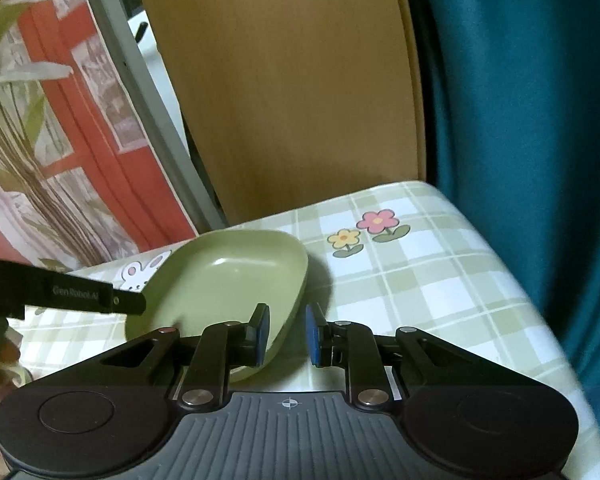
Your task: Organize plates and bowls
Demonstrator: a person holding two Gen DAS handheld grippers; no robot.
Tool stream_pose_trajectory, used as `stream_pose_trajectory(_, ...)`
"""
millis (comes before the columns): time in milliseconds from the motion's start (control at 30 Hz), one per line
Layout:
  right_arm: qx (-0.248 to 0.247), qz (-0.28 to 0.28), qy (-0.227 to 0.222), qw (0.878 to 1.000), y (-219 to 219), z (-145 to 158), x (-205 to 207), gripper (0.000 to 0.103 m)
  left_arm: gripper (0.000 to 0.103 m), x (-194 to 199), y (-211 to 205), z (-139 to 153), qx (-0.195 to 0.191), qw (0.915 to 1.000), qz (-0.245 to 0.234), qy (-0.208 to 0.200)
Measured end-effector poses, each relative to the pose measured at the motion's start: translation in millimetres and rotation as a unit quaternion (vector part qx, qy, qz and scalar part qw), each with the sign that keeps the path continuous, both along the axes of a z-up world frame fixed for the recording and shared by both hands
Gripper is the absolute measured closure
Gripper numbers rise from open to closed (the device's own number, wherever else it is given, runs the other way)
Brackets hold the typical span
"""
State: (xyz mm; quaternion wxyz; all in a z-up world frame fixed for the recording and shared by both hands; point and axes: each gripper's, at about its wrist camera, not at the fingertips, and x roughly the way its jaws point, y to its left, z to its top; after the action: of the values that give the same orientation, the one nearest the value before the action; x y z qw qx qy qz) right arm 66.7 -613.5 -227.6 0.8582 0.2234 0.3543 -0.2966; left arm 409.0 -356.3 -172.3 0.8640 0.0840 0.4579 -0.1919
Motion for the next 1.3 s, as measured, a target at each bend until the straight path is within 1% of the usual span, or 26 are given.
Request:
stream_pose_trajectory(100,0.005,-0.005,0.002,1.000,0.3,-6.4,4.0,0.084,0.078,2.9,-1.8,-7.7,0.002,1.0000,-0.008,0.005)
stream_pose_trajectory(200,0.008,-0.007,0.003,1.000,-0.1,-9.6,6.2,0.084,0.078,6.3,-0.7,-14.7,-0.011,0.9996,-0.006,0.024)
stream_pose_trajectory(267,0.011,-0.012,0.006,1.000,-0.8,-11.8,6.9,0.085,0.079,7.4,0.5,-18.4,-0.015,0.9995,-0.003,0.027)
stream_pose_trajectory(300,0.013,-0.015,0.006,1.000,-1.3,-12.8,7.0,0.087,0.086,6.7,0.7,-19.0,-0.014,0.9997,-0.002,0.022)
stream_pose_trajectory(367,0.019,-0.018,0.006,1.000,-2.5,-14.8,7.2,0.090,0.095,4.0,-0.7,-19.3,0.000,0.9999,-0.007,0.009)
stream_pose_trajectory(433,0.023,-0.020,0.005,1.000,-3.2,-16.0,7.4,0.093,0.096,0.3,-2.7,-19.0,0.012,0.9998,-0.017,0.000)
stream_pose_trajectory(500,0.025,-0.021,0.004,0.999,-2.7,-16.0,7.7,0.094,0.095,-3.6,-2.9,-16.3,0.015,0.9996,-0.025,-0.006)
stream_pose_trajectory(700,0.024,-0.032,-0.001,0.999,3.5,-5.7,1.7,0.095,0.095,-17.5,0.9,7.1,0.010,0.9992,-0.038,-0.012)
stream_pose_trajectory(933,0.014,-0.028,-0.019,0.999,17.8,32.1,-9.2,0.095,0.093,-47.3,14.5,45.8,-0.007,0.9989,-0.041,-0.020)
stream_pose_trajectory(1100,-0.009,-0.020,-0.033,0.999,38.4,71.7,-16.1,0.095,0.093,-75.2,26.6,82.7,-0.023,0.9975,-0.044,-0.051)
stream_pose_trajectory(1200,-0.027,-0.014,-0.041,0.999,52.8,97.6,-22.4,0.095,0.093,-94.0,36.4,104.2,-0.036,0.9966,-0.044,-0.060)
stream_pose_trajectory(1300,-0.042,-0.007,-0.050,0.998,68.0,123.2,-29.4,0.095,0.093,-114.0,45.9,123.8,-0.038,0.9959,-0.044,-0.070)
